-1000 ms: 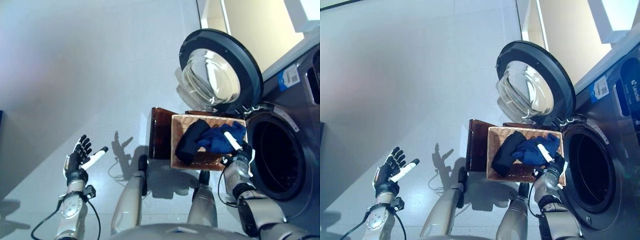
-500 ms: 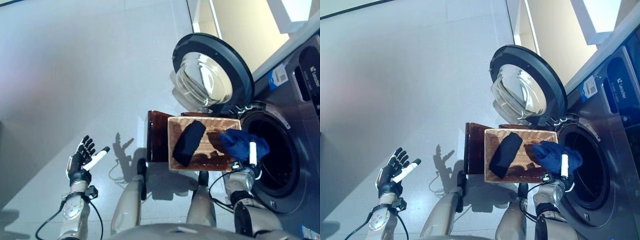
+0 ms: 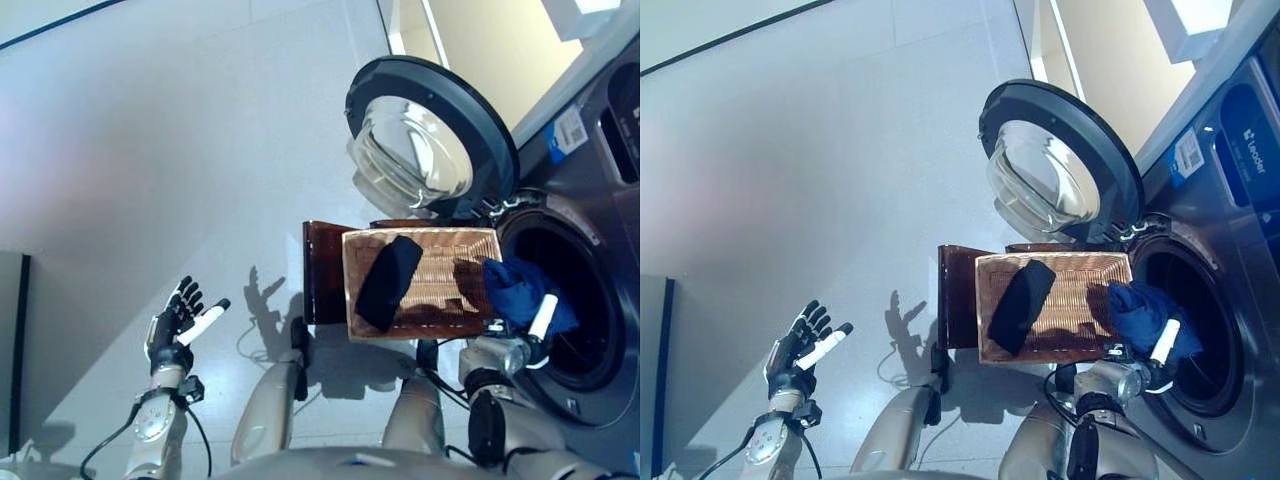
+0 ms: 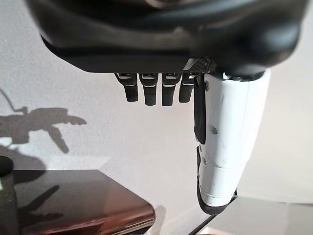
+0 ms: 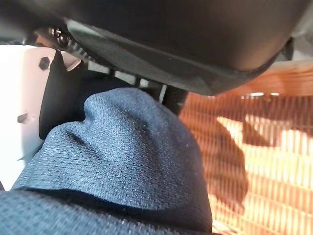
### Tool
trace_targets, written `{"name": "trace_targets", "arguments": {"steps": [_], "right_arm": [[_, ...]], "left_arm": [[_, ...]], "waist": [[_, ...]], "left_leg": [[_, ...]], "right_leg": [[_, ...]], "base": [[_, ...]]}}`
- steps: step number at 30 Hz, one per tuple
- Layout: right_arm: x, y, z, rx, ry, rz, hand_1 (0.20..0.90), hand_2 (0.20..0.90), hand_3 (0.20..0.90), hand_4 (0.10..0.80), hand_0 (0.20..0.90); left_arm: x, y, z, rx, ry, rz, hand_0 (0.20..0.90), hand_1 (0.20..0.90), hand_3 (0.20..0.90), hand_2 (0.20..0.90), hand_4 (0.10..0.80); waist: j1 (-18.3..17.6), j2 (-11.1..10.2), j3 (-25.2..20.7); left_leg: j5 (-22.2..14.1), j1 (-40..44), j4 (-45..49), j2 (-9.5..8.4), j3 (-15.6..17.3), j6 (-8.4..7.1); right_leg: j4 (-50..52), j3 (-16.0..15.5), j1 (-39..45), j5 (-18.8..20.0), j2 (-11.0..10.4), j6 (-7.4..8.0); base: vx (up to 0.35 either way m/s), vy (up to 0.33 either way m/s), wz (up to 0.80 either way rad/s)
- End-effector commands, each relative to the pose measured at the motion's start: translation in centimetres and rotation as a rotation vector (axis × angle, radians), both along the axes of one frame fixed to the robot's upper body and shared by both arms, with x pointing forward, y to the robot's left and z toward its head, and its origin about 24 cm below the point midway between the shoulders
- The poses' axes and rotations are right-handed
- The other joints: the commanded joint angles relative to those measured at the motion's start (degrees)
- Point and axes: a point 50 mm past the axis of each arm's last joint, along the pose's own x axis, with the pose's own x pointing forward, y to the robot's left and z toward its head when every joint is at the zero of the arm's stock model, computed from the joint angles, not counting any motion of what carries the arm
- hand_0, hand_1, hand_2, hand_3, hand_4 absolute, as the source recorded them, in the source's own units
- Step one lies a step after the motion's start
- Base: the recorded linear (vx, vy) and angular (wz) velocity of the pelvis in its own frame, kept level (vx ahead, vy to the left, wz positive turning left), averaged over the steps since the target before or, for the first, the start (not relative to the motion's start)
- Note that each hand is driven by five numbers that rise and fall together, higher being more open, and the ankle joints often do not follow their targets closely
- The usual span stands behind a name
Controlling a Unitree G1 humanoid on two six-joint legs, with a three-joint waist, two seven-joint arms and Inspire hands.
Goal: Pick up the clothes and place them into the washing machine
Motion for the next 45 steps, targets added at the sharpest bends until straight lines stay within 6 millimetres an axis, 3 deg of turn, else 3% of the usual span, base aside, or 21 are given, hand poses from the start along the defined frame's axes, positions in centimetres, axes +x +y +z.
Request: {"name": "trace_targets", "arguments": {"steps": [1, 8, 15, 18, 25, 31, 35, 45], "right_arm": [[0.5, -4.1, 4.7, -0.224, -0.077, -0.078, 0.2, 0.2, 0.2, 0.3, 0.2], [0.9, -5.3, 6.5, -0.232, -0.119, -0.165, 0.2, 0.2, 0.2, 0.3, 0.2], [-0.3, -7.0, 6.8, -0.174, -0.109, -0.304, 0.2, 0.2, 0.2, 0.3, 0.2], [-0.3, -8.1, 7.9, -0.167, -0.102, -0.346, 0.2, 0.2, 0.2, 0.3, 0.2], [0.0, -10.2, 11.1, -0.203, -0.119, -0.398, 0.2, 0.2, 0.2, 0.3, 0.2], [-0.9, -13.0, 15.0, -0.235, -0.149, -0.5, 0.2, 0.2, 0.2, 0.3, 0.2], [-2.0, -14.1, 16.0, -0.231, -0.113, -0.561, 0.2, 0.2, 0.2, 0.3, 0.2], [-1.9, -14.5, 17.1, -0.261, -0.096, -0.552, 0.2, 0.2, 0.2, 0.3, 0.2]], "left_arm": [[0.3, 1.7, 3.0, 0.046, -0.182, 0.057, 0.9, 0.9, 0.9, 0.9, 0.8], [-0.6, 2.8, 2.8, 0.074, -0.149, 0.086, 0.9, 0.9, 0.9, 0.9, 0.8], [-0.6, 3.1, 3.1, 0.107, -0.143, 0.065, 0.9, 0.9, 0.9, 0.9, 0.8], [-0.8, 3.5, 3.4, 0.128, -0.143, 0.067, 0.9, 0.9, 0.9, 0.9, 0.8], [-0.7, 3.6, 3.8, 0.145, -0.147, 0.052, 0.9, 0.9, 0.9, 0.9, 0.8], [-0.6, 3.5, 4.3, 0.138, -0.169, 0.025, 0.9, 0.9, 0.9, 0.9, 0.8], [-0.7, 3.7, 4.2, 0.145, -0.161, 0.031, 0.9, 0.9, 0.9, 0.9, 0.8], [-0.8, 4.1, 4.5, 0.155, -0.166, 0.042, 0.9, 0.9, 0.9, 0.9, 0.8]], "waist": [[0.33, 0.46, 0.49], [0.05, 0.6, 1.33], [0.2, 1.23, 0.79], [0.62, 1.87, -0.02], [1.04, 3.11, -0.77], [1.07, 3.97, -1.4], [0.94, 4.28, -1.67], [1.08, 5.78, -2.22]], "left_leg": [[-1.76, -2.97, 4.41, 0.9, -2.96, -1.83], [-6.26, -7.45, 14.65, 1.78, -3.4, -2.09], [-8.52, -9.88, 19.12, 1.8, -3.51, -2.1], [-9.21, -10.93, 20.31, 1.5, -3.17, -2.0], [-9.57, -11.29, 20.67, 1.29, -2.66, -1.7], [-8.81, -11.7, 19.14, 0.57, -2.02, -1.6], [-8.27, -12.14, 18.57, 0.47, -1.79, -1.76], [-7.09, -12.46, 16.99, 0.22, -1.45, -1.79]], "right_leg": [[4.52, -0.02, -4.91, 3.66, 0.75, -4.13], [14.93, 1.27, -9.45, -1.3, 1.78, -5.44], [19.86, 2.59, -12.45, -3.51, 1.93, -6.03], [21.05, 3.43, -14.13, -3.76, 1.77, -6.17], [22.41, 4.62, -15.53, -4.37, 1.76, -6.28], [22.36, 5.18, -16.58, -4.02, 1.44, -6.19], [22.63, 5.23, -17.07, -3.91, 1.23, -6.16], [22.04, 5.84, -17.87, -3.38, 1.05, -6.14]], "base": [[-0.08, -0.006, -0.06], [-0.015, -0.008, 0.01], [-0.005, -0.001, -0.01], [0.0, 0.0, 0.0], [-0.006, 0.022, -0.04], [-0.002, 0.013, 0.03], [0.0, 0.006, 0.01], [-0.005, 0.005, 0.0]]}}
